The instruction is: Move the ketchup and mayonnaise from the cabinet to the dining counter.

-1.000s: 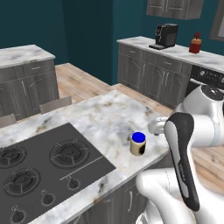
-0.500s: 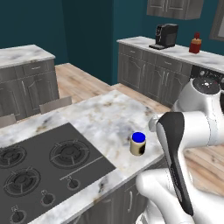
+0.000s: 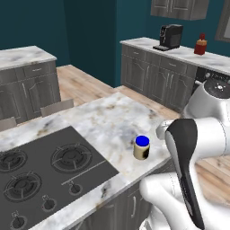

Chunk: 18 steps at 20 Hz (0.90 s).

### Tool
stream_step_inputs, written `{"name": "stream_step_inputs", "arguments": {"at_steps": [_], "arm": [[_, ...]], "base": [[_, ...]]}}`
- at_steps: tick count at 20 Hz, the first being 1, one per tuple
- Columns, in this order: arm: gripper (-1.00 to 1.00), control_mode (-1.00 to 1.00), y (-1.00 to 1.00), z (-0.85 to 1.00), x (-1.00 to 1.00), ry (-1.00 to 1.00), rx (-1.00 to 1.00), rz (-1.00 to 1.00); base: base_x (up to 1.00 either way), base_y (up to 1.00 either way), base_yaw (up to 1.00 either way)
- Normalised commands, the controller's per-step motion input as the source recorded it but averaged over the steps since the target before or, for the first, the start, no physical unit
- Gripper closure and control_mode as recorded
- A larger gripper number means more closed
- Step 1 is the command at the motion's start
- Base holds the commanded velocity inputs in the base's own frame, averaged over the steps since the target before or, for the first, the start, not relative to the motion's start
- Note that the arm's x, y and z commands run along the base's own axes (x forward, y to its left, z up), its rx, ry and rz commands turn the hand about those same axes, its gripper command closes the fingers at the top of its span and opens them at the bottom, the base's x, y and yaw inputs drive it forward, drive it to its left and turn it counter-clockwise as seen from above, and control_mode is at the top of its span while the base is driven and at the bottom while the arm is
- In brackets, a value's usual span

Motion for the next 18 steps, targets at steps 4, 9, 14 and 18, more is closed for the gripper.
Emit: {"name": "stream_step_inputs", "arguments": {"at_steps": [4, 9, 14, 18], "arm": [[-1.0, -1.0, 0.0, 0.0, -0.39, -0.08, 0.0, 0.0], [-1.0, -1.0, 0.0, 0.0, -0.17, -0.02, 0.0, 0.0], [-1.0, 1.0, 0.0, 0.0, 0.0, 0.0, 0.0, 0.0], [-1.0, 1.0, 0.0, 0.0, 0.0, 0.0, 0.0, 0.0]], "base": [[0.0, 0.0, 0.0], [0.0, 0.0, 0.0], [-0.44, -0.14, 0.0], [-0.9, -0.36, -0.27]]}}
